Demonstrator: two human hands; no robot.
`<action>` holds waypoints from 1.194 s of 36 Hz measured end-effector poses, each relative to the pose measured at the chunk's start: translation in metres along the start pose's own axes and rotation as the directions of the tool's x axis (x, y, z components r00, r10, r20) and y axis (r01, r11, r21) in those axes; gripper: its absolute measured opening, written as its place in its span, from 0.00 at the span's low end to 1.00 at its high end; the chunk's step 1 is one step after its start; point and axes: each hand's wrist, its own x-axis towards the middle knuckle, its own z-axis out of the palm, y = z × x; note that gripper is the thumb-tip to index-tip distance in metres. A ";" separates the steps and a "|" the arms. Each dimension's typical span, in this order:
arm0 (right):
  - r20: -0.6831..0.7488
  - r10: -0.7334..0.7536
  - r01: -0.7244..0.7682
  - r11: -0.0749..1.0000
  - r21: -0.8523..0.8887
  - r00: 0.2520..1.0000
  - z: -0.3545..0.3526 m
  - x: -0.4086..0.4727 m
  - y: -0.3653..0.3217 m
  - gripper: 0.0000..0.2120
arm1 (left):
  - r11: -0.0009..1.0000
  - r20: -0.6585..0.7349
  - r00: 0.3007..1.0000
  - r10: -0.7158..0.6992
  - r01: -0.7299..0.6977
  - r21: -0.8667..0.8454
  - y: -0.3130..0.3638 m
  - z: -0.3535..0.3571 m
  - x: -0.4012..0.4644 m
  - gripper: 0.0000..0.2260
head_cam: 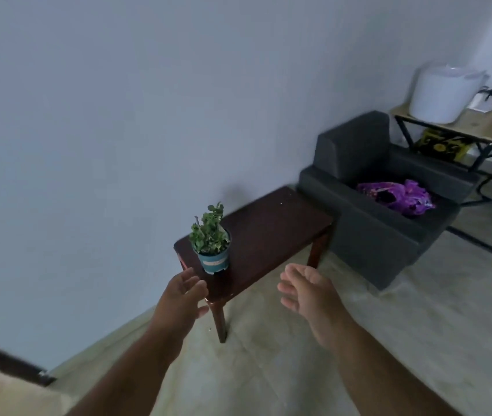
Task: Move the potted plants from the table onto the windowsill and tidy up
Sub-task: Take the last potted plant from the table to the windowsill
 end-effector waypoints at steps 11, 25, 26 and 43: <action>0.063 0.081 -0.077 0.995 -0.068 0.995 0.025 0.129 -0.024 0.18 | 0.995 -0.142 0.985 -0.097 0.090 -0.053 0.005 0.010 0.100 0.23; 0.144 0.176 -0.125 0.945 -0.303 0.974 0.068 0.267 -0.030 0.19 | 0.967 -0.207 0.949 -0.239 0.213 -0.141 -0.026 0.029 0.220 0.11; 0.157 0.194 -0.135 0.936 -0.325 0.968 0.072 0.283 -0.028 0.19 | 0.961 -0.222 0.938 -0.265 0.237 -0.145 -0.034 0.030 0.232 0.12; 0.248 0.443 -0.286 0.827 -0.484 0.862 0.122 0.499 0.057 0.17 | 0.877 -0.369 0.796 -0.480 0.427 -0.218 -0.134 0.077 0.367 0.25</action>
